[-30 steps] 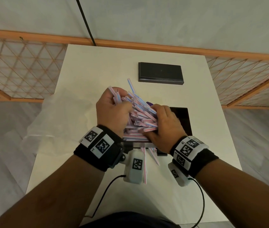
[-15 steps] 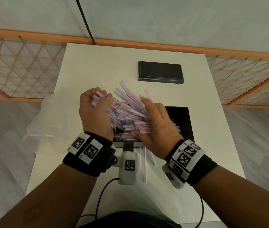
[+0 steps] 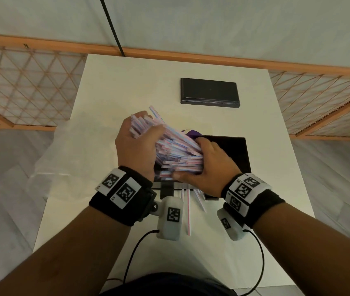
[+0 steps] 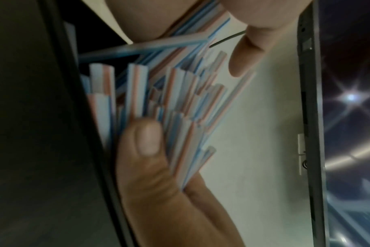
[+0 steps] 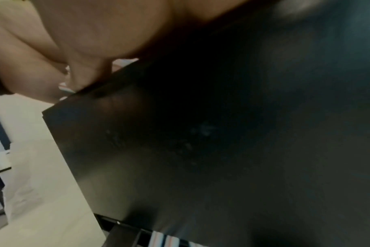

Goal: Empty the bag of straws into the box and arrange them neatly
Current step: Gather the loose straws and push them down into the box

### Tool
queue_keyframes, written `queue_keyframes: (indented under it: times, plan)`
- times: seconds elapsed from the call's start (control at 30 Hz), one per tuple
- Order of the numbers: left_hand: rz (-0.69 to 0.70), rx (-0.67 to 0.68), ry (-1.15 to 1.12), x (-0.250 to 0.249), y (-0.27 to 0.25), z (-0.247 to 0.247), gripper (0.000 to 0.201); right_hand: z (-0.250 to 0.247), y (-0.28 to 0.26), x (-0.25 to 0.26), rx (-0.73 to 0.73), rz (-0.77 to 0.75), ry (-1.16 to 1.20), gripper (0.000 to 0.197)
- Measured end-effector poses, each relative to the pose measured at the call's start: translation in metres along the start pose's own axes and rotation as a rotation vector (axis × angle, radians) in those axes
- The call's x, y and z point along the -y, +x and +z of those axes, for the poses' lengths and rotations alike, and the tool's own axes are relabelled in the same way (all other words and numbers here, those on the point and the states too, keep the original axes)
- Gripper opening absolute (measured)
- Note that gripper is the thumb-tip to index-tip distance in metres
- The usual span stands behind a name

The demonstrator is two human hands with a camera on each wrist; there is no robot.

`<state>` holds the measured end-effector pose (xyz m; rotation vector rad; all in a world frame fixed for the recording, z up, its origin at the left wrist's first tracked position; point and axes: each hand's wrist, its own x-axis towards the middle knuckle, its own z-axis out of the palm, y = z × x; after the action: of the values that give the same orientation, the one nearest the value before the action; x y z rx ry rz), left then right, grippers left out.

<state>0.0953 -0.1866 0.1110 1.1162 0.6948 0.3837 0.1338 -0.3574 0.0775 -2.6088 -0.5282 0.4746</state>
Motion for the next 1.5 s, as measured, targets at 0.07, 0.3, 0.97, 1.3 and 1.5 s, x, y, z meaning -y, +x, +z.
queue_keyframes:
  times: [0.07, 0.3, 0.97, 1.3, 1.5]
  plan:
    - [-0.015, 0.017, 0.012, 0.001, -0.001, 0.002, 0.017, 0.001, 0.003, 0.007, -0.001, -0.038, 0.043, 0.104]
    - [-0.102, 0.055, -0.131, 0.002, 0.005, 0.005, 0.024, 0.005, 0.009, 0.016, -0.028, -0.139, 0.05, 0.096]
    - [-0.183, -0.011, -0.31, 0.017, 0.001, -0.015, 0.106, -0.036, -0.023, -0.022, -0.002, -0.093, -0.047, 0.059]
    - [-0.077, -0.096, -0.182, 0.023, 0.001, -0.015, 0.115, -0.02, -0.009, -0.025, 0.203, -0.204, -0.254, 0.071]
    - [-0.042, -0.077, -0.128, 0.037, 0.008, -0.016, 0.04, -0.018, 0.001, -0.021, 0.27, -0.237, -0.234, 0.082]
